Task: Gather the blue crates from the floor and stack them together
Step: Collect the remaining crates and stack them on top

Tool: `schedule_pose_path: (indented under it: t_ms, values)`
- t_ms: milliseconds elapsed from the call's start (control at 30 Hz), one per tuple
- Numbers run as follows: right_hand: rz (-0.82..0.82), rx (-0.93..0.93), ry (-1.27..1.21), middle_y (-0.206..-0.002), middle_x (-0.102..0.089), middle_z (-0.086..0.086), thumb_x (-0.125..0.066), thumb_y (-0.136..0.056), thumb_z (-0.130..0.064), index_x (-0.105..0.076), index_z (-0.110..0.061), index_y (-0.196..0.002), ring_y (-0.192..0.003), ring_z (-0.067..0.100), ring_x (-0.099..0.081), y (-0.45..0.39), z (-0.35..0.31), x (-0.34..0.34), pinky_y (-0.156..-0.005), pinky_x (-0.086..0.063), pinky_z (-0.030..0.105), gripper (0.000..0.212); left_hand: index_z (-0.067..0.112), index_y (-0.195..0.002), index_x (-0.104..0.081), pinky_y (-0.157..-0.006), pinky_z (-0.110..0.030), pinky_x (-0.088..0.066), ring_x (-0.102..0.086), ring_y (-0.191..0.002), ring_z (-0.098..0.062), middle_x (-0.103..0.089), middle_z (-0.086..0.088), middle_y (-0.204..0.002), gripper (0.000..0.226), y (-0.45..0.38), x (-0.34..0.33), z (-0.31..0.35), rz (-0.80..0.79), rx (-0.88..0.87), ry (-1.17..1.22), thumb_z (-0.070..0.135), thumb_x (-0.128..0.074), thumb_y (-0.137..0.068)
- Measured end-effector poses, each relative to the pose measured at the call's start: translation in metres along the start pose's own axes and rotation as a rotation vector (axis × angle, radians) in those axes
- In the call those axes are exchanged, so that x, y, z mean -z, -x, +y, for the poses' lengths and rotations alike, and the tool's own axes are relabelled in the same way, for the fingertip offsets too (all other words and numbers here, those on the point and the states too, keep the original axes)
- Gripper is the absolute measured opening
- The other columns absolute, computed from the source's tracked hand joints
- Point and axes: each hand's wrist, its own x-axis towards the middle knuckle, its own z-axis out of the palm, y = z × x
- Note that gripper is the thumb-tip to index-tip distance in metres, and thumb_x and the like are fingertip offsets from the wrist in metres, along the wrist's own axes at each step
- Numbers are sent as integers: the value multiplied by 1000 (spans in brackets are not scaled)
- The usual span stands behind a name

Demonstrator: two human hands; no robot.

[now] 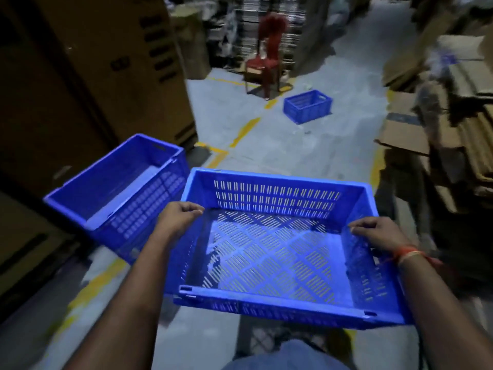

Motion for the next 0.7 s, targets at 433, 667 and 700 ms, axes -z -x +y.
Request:
schedule_pose_path:
  t_ms: [433, 667, 700]
  values:
    - [-368, 278, 50, -40, -58, -12, -67, -86, 1, -74, -2, -88, -31, -4, -46, -131, -136, -97, -34, -33, 8, 7, 6, -97, -74, -31, -10, -29, -36, -24, 3, -47, 12, -31, 10, 34, 64, -26, 417, 214, 164, 4, -66, -92]
    - [-464, 414, 140, -48, -60, 1, -70, -86, -8, -76, -6, -89, -32, 16, -39, -229, -203, -104, -36, -34, 21, 7, -3, -104, -75, -32, -10, -24, -24, -24, -4, -40, 7, -29, 18, 12, 50, -2, 561, 317, 274, 7, -67, -91]
    - [-471, 434, 141, -46, -60, -2, -70, -86, -8, -76, -6, -88, -31, 13, -41, -237, -213, -105, -34, -34, 19, 7, -1, -103, -75, -32, -11, -25, -24, -24, -5, -40, 6, -30, 17, 9, 50, -1, 581, 326, 278, 8, -67, -91]
